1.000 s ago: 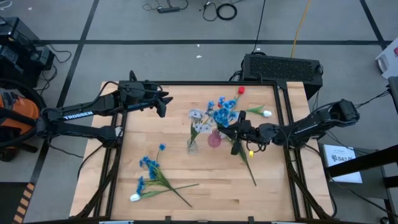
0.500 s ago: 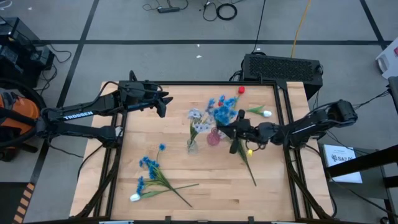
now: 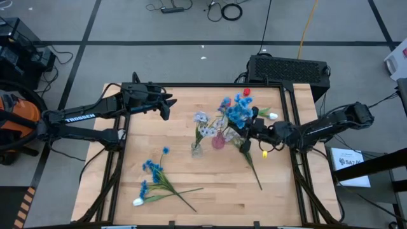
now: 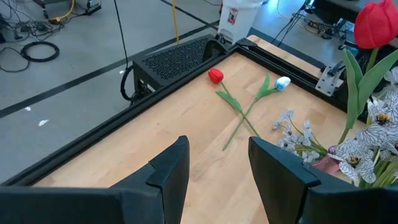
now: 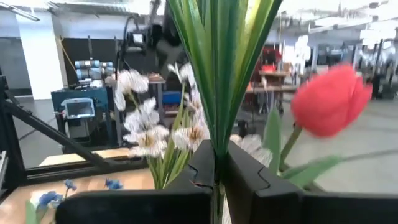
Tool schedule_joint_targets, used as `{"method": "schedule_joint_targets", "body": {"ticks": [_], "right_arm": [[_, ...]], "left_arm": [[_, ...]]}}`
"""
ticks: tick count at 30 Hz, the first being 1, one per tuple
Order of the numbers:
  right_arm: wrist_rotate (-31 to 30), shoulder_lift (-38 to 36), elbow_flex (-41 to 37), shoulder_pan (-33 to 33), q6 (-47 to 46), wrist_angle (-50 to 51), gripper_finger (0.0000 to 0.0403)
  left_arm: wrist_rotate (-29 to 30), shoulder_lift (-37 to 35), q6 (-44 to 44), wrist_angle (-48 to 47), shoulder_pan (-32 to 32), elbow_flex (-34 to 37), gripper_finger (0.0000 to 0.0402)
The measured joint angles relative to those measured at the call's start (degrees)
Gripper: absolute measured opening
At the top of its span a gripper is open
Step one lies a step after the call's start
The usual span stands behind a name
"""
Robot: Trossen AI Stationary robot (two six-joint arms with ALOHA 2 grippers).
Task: Sort flowers into vase by color
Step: Put the top blue flowers into the pink vase
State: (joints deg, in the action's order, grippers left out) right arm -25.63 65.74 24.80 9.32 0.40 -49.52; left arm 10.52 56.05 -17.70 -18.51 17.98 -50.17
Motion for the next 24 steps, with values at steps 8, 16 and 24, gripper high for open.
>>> {"method": "schedule_joint_targets", "body": {"ticks": [8, 16, 24], "right_arm": [[0.0, 5.2, 0.0, 0.0, -2.9, 0.1, 0.0006], [-0.2, 9.8, 0.0, 0.0, -4.2, 0.7, 0.0006], [-0.1, 12.1, 0.0, -0.6, -4.2, 2.9, 0.0024]], "left_arm": [[0.0, 0.0, 0.0, 0.0, 0.0, 0.0, 0.0171], [0.0, 0.0, -1.4, 0.0, 0.0, 0.0, 0.0171], [0.0, 0.0, -1.5, 0.1, -0.1, 0.0, 0.0171]]}}
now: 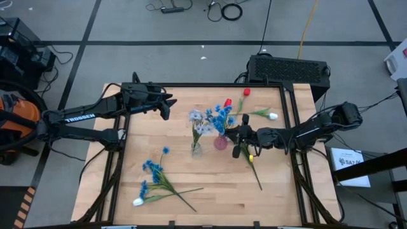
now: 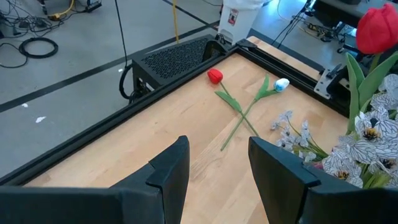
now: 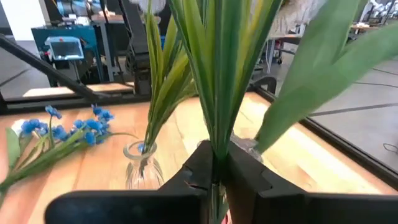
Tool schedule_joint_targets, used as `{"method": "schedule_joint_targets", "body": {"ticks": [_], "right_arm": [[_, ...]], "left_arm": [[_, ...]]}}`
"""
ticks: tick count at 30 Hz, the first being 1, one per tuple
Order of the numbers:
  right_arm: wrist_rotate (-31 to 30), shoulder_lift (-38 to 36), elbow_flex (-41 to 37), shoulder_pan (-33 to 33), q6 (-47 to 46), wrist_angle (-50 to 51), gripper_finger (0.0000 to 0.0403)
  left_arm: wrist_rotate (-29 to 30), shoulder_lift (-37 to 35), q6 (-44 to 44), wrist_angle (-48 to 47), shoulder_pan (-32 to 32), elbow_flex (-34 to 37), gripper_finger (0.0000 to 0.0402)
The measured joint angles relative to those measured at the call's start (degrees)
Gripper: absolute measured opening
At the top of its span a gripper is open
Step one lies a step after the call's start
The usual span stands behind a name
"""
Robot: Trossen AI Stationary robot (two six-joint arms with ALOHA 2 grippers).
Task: Sort flowers into vase by color
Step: Put the top blue flowers into the pink vase
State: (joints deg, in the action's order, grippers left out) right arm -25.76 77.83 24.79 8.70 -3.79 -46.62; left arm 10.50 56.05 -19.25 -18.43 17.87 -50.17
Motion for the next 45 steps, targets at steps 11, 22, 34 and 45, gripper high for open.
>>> {"method": "schedule_joint_targets", "body": {"ticks": [11, 22, 34, 45], "right_arm": [[0.3, -1.3, -0.1, 0.0, 0.0, 0.2, 0.0078], [0.3, -7.4, -0.1, 0.0, -4.8, 6.2, 0.0171], [-1.2, -25.2, -0.1, 0.0, -6.6, 24.2, 0.0195], [-1.0, -34.0, 6.3, 0.0, -10.3, 45.9, 0.0153]], "left_arm": [[0.0, 0.0, 0.0, 0.1, -0.3, 0.0, 0.0171], [-2.8, 0.0, 0.0, -0.1, -0.5, 0.0, 0.0171], [-3.0, 0.0, 0.2, -0.4, -0.4, 0.0, 0.0171], [-3.0, -3.5, 0.2, -2.2, -0.9, 0.0, 0.0171]]}}
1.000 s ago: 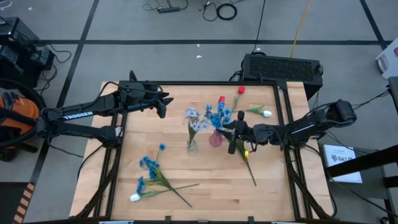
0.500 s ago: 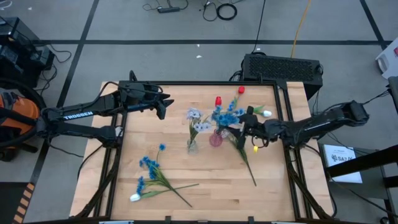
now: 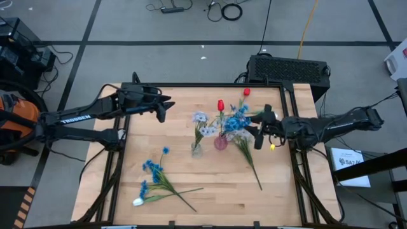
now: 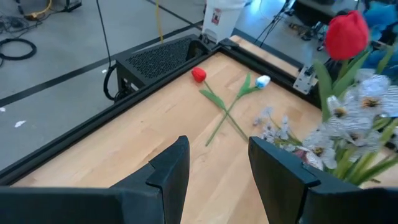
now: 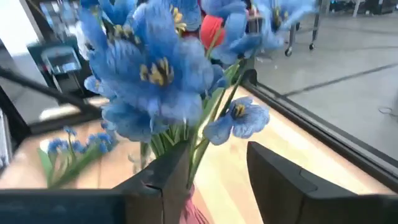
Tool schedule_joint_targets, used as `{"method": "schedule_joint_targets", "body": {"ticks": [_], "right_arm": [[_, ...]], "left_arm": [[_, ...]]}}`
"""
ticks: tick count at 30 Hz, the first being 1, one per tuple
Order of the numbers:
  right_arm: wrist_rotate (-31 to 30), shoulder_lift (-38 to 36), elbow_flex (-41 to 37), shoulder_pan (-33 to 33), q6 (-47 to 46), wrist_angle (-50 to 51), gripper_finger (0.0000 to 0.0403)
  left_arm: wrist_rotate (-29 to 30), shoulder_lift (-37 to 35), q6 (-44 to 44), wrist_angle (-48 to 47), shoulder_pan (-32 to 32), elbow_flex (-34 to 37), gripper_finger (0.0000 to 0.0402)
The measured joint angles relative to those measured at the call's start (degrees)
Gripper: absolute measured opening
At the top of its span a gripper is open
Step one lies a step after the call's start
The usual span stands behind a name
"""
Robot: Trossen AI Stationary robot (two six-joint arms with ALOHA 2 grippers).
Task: Sort flowers into vase by color
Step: Put the top blue flowers into the pink vase, then put the bottom white flower into the transparent vase
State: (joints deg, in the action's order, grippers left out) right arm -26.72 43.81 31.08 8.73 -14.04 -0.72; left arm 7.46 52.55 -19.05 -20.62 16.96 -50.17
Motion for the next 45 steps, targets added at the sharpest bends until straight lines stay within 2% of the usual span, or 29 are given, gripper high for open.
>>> {"method": "schedule_joint_targets", "body": {"ticks": [5, 10, 14, 19, 25, 30, 33, 39, 42, 45], "right_arm": [[-0.4, 1.8, 11.6, -0.5, -2.6, 23.6, 0.0117], [-0.6, 4.5, 21.0, -2.1, -9.9, 42.9, 0.0055], [-0.6, 6.0, 23.6, -4.2, -19.6, 52.1, 0.0007], [-0.3, 7.5, 23.6, -6.7, -32.2, 62.1, 0.0006], [0.0, 8.2, 23.6, -7.3, -37.7, 65.5, 0.0003], [0.2, 8.2, 23.6, -7.3, -37.4, 65.7, 0.0001], [2.9, 8.2, 23.6, -7.3, -35.9, 66.0, 0.0001], [7.1, 8.2, 23.6, -7.3, -32.3, 69.8, 0.0001], [7.1, 8.2, 23.6, -7.3, -30.9, 71.9, 0.0001], [7.1, 8.2, 23.6, -7.3, -29.2, 72.4, 0.0000]], "left_arm": [[0.0, -2.4, 0.0, 0.0, -0.3, 0.0, 0.0171], [0.1, -4.7, -1.4, 0.1, -1.0, 0.0, 0.0171], [2.3, -5.1, -3.5, 0.0, -4.9, 0.0, 0.0171], [10.4, -3.9, -9.3, -0.1, -13.7, 0.0, 0.0171], [24.1, -0.5, -19.5, 0.0, -26.4, 0.0, 0.0151], [30.5, 4.9, -29.9, 0.6, -33.9, -0.6, 0.0119], [33.9, 9.5, -35.8, 0.6, -37.2, -2.6, 0.0097], [35.9, 20.0, -45.0, -0.7, -40.7, -10.2, 0.0039], [36.1, 25.2, -51.8, -6.9, -42.3, -15.6, 0.0009], [36.1, 30.5, -61.4, -16.3, -44.5, -21.8, 0.0006]]}}
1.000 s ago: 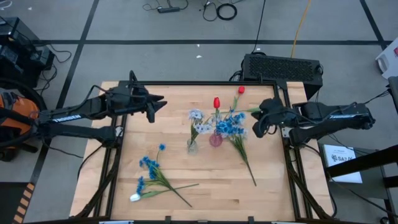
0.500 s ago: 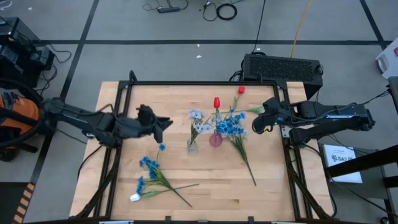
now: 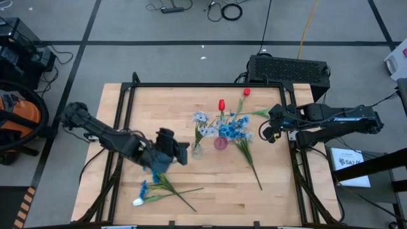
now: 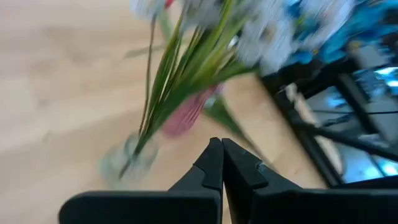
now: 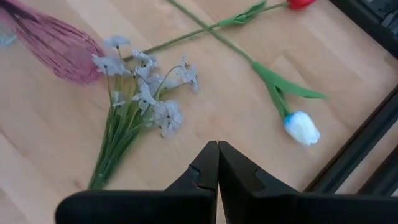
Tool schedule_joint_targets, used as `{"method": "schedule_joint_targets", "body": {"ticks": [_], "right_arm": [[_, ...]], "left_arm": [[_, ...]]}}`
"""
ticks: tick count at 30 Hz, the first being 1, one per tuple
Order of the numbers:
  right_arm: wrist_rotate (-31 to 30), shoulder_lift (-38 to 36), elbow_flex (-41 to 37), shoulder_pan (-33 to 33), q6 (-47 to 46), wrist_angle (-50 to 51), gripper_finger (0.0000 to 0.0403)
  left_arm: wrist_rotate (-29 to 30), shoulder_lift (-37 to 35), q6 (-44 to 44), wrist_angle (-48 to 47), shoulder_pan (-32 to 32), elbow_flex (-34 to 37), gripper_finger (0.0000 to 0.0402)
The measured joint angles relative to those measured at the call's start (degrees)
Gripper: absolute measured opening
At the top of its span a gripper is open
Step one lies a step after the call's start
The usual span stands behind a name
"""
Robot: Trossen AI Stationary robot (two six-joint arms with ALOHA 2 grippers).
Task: Sort flowers into vase by color
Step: Put the bottom white flower into the transparent vase
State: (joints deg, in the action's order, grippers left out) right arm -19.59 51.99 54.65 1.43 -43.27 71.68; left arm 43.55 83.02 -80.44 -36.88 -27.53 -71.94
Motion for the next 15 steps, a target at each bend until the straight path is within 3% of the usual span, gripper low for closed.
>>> {"method": "schedule_joint_targets", "body": {"ticks": [4, 8, 15], "right_arm": [[0.0, 0.0, 0.0, 0.0, 2.2, 0.0, 0.0000], [0.0, 0.0, 0.0, 0.0, 3.9, 0.0, 0.0000], [0.0, 0.0, 0.0, 0.0, 6.2, -0.1, 0.0000]], "left_arm": [[-0.3, 6.9, -15.7, -15.6, -3.2, -8.0, 0.0003], [-7.2, 12.2, -32.7, -28.8, -6.0, -13.0, 0.0003], [-20.3, 16.4, -50.1, -35.9, -9.1, -13.8, 0.0003]]}}
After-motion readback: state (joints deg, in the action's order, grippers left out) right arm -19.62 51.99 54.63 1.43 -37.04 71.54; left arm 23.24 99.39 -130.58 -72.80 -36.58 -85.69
